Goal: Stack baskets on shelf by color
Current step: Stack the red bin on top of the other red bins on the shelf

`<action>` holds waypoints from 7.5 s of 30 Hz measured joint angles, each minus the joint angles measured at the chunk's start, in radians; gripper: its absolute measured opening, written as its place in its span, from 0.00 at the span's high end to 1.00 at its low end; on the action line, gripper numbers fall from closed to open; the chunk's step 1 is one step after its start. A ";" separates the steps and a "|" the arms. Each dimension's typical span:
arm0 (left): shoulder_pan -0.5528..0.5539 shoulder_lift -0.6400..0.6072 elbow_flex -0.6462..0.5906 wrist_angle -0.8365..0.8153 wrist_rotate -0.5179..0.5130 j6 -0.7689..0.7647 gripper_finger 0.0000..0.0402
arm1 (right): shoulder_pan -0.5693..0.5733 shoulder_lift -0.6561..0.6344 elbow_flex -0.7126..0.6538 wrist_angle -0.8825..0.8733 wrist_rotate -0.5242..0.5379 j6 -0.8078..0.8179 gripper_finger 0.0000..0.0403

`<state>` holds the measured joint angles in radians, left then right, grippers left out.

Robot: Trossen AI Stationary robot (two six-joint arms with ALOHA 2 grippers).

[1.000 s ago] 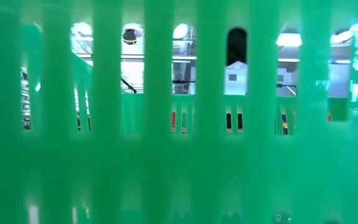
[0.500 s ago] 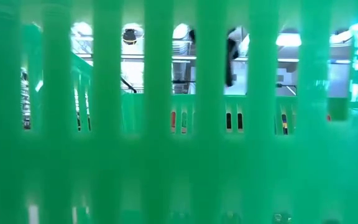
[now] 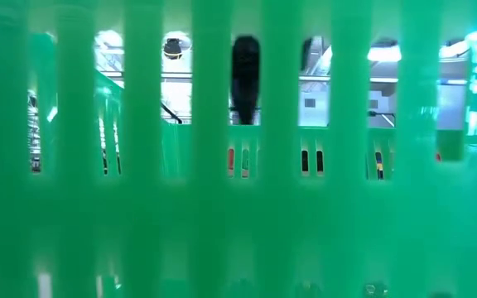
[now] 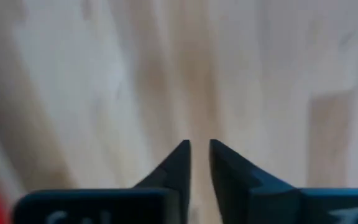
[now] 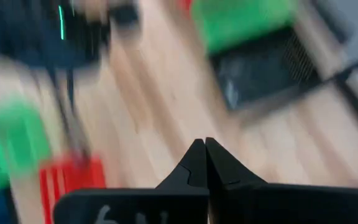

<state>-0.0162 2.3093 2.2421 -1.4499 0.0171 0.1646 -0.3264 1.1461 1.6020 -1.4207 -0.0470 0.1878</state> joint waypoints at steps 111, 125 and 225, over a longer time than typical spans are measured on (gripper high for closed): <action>-0.103 -0.410 -0.007 0.454 -0.682 -0.628 1.00 | 0.368 -0.073 -0.515 0.329 0.996 0.548 1.00; -0.090 -0.286 -0.010 0.963 -0.750 -0.508 1.00 | 0.330 -0.199 -0.516 0.916 1.227 -0.102 1.00; -0.118 -0.181 -0.005 0.098 0.023 0.133 1.00 | 0.858 0.212 -0.633 0.322 0.163 1.165 0.76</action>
<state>-0.1343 2.1279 2.2370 -1.3517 0.0406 0.2977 0.5314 1.3583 0.9694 -1.0991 0.1164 1.3523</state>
